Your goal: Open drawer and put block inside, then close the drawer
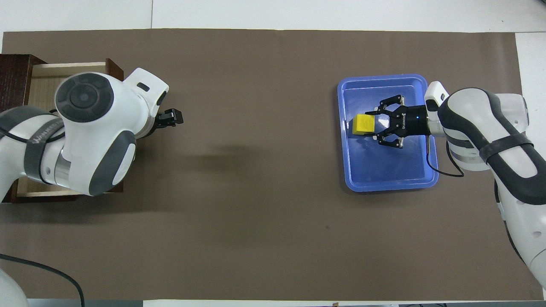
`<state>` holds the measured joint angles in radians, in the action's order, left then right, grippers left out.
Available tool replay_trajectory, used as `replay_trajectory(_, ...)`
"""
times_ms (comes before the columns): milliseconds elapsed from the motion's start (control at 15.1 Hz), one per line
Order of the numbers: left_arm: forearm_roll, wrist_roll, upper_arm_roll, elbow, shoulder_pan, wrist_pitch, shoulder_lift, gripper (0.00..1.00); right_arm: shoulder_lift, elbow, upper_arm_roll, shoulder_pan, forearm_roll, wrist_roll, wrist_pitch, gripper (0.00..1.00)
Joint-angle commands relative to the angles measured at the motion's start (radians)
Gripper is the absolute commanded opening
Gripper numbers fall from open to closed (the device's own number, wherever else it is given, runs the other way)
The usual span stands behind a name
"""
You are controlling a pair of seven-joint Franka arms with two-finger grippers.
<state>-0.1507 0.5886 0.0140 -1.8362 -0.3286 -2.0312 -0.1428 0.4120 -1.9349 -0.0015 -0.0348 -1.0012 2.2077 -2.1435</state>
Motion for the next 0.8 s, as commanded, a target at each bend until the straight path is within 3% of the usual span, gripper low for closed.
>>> replay_trajectory(0,0.054,0.112,-0.011,0.248,-0.01,0.195,-0.098,1.0,0.004,0.007,0.005,-0.004,-0.027,0.024,-0.009,0.0)
replay_trajectory(133,0.062,0.224,-0.011,0.273,-0.013,0.229,-0.078,1.0,0.004,0.023,0.005,-0.005,-0.027,0.02,-0.004,0.0)
replay_trajectory(332,0.137,0.42,-0.016,0.29,-0.001,0.331,0.012,1.0,0.004,0.079,0.003,-0.013,-0.01,-0.031,0.062,0.0)
replay_trajectory(398,0.143,0.515,-0.016,0.296,-0.004,0.382,0.02,1.0,0.001,0.097,0.002,-0.011,-0.004,-0.058,0.094,0.0)
replay_trajectory(598,0.152,0.857,-0.005,0.435,-0.013,0.518,0.005,1.0,-0.015,0.186,0.001,0.006,0.048,-0.178,0.186,0.0)
replay_trajectory(730,0.161,1.029,-0.002,0.457,-0.047,0.586,0.011,1.0,-0.03,0.249,0.006,0.025,0.081,-0.306,0.243,0.0)
